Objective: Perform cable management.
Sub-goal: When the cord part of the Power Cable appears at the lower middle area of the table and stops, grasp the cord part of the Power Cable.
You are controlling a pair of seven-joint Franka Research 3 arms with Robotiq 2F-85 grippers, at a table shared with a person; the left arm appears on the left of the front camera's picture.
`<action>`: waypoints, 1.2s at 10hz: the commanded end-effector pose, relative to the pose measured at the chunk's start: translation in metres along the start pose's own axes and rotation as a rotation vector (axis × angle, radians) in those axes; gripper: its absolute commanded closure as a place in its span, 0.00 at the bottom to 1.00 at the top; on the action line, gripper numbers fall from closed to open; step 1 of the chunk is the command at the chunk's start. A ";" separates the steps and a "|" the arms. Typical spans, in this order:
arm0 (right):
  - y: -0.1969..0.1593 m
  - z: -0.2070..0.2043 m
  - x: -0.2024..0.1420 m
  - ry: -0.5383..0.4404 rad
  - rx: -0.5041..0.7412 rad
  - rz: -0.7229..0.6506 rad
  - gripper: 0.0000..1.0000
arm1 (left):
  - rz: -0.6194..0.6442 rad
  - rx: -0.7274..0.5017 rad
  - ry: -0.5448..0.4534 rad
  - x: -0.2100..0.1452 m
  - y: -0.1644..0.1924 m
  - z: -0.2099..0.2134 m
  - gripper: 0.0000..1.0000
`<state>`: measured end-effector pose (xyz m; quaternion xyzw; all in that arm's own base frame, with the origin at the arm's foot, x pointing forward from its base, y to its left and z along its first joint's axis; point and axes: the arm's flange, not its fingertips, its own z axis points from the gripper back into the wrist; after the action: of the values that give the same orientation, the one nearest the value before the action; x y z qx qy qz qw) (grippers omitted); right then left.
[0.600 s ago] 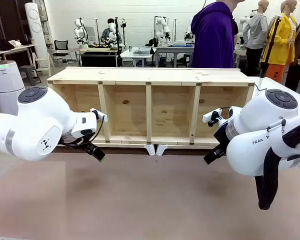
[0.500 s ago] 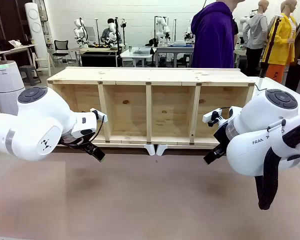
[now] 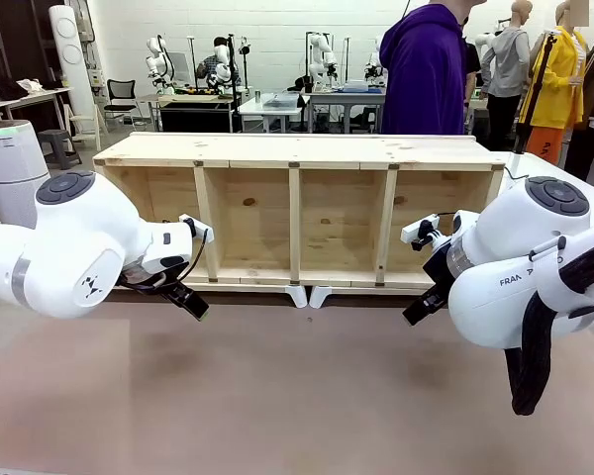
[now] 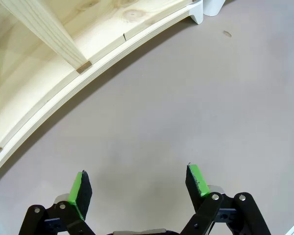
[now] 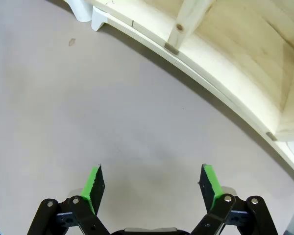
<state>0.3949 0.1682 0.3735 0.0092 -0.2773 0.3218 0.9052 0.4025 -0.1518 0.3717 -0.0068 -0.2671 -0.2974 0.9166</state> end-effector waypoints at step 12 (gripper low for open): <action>-0.014 0.142 -0.046 -0.114 -0.142 -0.034 0.00 | 0.095 0.210 -0.132 -0.068 0.014 0.126 0.00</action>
<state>0.3656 0.1277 0.4950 -0.0175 -0.3496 0.2943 0.8893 0.3888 -0.1024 0.4797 0.0385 -0.3511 -0.2503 0.9014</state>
